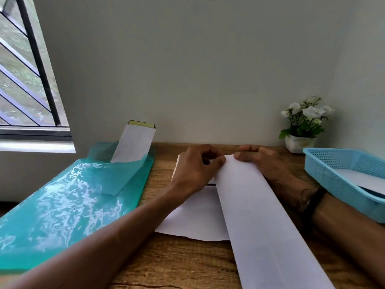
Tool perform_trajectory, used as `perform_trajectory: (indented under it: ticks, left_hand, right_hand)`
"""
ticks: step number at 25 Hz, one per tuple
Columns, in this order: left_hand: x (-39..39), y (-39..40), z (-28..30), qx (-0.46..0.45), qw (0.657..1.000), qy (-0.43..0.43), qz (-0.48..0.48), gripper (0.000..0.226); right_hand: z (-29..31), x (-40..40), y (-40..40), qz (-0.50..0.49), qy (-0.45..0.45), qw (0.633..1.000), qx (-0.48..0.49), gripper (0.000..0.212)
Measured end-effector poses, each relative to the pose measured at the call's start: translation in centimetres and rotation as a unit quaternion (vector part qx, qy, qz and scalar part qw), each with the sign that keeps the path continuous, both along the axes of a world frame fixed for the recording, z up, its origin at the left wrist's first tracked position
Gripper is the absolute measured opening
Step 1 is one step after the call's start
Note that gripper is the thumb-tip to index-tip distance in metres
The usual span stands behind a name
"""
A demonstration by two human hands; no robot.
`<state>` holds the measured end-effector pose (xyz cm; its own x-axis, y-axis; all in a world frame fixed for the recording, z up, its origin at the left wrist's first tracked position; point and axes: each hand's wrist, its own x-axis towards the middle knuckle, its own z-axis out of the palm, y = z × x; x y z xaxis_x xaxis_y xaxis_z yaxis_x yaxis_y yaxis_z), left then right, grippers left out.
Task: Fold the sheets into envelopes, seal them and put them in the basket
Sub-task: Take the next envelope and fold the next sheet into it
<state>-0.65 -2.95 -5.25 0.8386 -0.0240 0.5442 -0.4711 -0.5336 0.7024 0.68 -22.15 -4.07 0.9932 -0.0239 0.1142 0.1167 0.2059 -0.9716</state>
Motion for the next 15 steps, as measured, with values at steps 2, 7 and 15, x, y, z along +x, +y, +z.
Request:
perform_trajectory:
  ticks: [2,7,15]
  left_hand:
    - [-0.7,-0.2,0.5,0.065,0.995,-0.066,0.022,0.014]
    - [-2.2,-1.0,2.1,-0.072,0.994,0.071,-0.041,0.063]
    - [-1.4,0.5,2.1,-0.287,0.926,0.24,-0.05,0.022]
  right_hand:
    - [0.5,-0.4,0.0,0.004,-0.003,1.0,0.006,0.027]
    - [1.3,-1.2,0.3,0.058,-0.006,0.998,-0.011,0.037]
    - [-0.2,-0.9,1.3,-0.04,-0.179,0.967,-0.179,0.033]
